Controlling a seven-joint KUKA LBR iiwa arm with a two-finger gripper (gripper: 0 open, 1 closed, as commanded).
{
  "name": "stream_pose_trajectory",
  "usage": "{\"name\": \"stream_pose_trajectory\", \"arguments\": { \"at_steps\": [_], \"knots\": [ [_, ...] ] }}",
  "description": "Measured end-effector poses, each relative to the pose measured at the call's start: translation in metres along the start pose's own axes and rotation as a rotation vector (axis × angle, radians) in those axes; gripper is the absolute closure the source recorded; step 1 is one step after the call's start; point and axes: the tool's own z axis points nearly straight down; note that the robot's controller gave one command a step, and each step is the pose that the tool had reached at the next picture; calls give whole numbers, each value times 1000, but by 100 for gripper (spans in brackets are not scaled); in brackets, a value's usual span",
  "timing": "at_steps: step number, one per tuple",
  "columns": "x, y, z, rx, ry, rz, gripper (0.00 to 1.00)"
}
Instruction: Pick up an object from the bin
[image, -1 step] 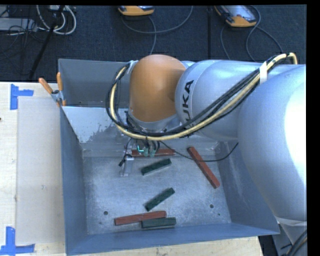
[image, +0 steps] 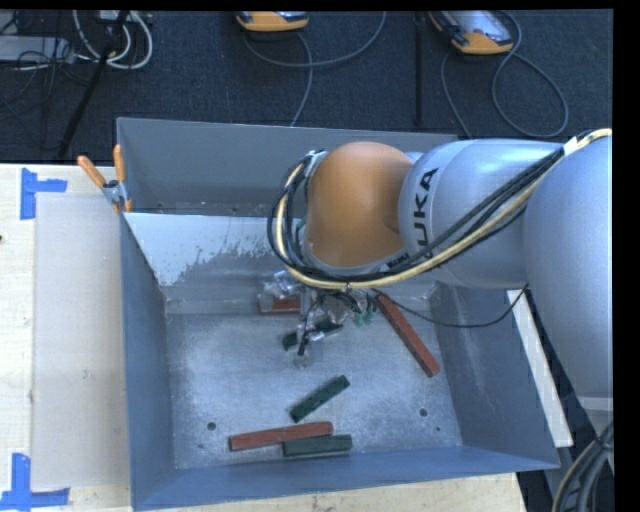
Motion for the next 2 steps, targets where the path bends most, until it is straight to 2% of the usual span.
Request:
{"name": "stream_pose_trajectory", "arguments": {
  "at_steps": [1, 2],
  "knots": [
    [34, -61, 0, 0, -3, -431, 0],
    [11, -41, 48, -4, -4, -483, 0]
  ]
}}
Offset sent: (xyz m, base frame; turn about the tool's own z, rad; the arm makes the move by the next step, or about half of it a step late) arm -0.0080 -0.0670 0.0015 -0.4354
